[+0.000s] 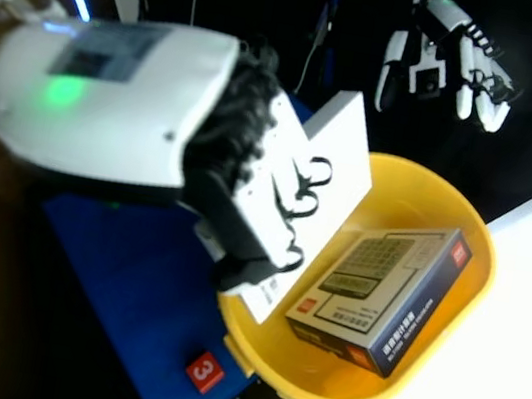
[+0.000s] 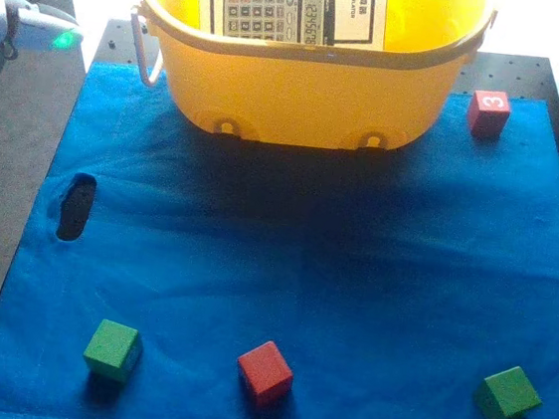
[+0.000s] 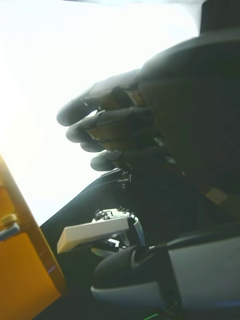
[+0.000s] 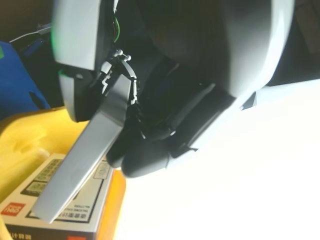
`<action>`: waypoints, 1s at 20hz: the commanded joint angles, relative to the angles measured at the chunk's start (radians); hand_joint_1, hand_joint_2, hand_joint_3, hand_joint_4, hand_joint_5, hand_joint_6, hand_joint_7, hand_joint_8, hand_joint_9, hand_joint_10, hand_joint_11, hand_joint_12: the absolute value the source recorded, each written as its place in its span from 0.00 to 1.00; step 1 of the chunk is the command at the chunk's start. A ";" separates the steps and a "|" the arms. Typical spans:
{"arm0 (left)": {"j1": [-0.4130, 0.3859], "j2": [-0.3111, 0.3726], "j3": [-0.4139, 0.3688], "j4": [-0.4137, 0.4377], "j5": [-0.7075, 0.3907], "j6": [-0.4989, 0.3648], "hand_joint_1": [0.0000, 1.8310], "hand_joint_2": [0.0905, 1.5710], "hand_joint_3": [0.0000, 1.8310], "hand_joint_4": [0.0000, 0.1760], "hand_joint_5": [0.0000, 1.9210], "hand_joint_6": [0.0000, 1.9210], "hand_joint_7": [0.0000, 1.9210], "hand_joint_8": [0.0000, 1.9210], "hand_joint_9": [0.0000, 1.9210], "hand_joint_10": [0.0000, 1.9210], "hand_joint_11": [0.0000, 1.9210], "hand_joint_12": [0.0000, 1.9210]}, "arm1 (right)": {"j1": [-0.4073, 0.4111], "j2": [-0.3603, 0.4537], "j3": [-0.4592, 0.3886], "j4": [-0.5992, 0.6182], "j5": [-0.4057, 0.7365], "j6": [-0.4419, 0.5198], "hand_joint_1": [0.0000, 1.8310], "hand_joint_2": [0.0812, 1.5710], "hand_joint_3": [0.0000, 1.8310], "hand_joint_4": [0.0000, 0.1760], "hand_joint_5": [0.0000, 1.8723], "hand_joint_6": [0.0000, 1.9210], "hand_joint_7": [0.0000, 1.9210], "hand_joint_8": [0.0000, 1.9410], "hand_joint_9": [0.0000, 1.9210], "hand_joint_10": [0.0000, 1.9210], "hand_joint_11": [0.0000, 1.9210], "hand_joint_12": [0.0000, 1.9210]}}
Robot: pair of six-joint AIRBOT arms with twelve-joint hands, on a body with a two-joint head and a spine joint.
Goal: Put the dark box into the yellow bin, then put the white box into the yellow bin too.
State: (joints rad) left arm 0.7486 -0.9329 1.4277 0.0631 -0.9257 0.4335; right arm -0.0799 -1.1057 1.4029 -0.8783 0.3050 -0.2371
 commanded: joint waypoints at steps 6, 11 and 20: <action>-0.016 -0.008 0.009 -0.032 -0.119 -0.010 0.62 0.53 0.00 0.00 0.21 0.00 0.18 0.00 0.20 0.00 0.01 0.44 | 0.004 -0.003 0.006 0.034 0.075 -0.002 0.60 0.62 0.00 0.00 0.49 0.18 0.65 0.00 0.69 0.06 0.54 0.46; -0.016 -0.009 0.010 -0.032 -0.117 -0.012 0.63 0.54 0.00 0.00 0.21 0.00 0.18 0.00 0.20 0.00 0.00 0.48 | 0.003 -0.004 0.006 0.035 0.076 -0.002 0.52 0.51 0.00 0.15 0.28 0.00 0.33 0.00 0.29 0.01 0.08 0.34; -0.016 -0.010 0.013 -0.032 -0.115 -0.016 0.63 0.53 0.00 0.00 0.22 0.00 0.18 0.00 0.20 0.00 0.00 0.46 | -0.001 0.000 0.006 0.041 0.076 -0.002 0.55 0.50 0.00 0.15 0.26 0.00 0.27 0.00 0.27 0.00 0.12 0.44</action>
State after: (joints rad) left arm 0.7486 -0.9417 1.4334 0.0696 -0.9241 0.4252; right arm -0.0925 -1.1069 1.4075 -0.8673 0.3077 -0.2375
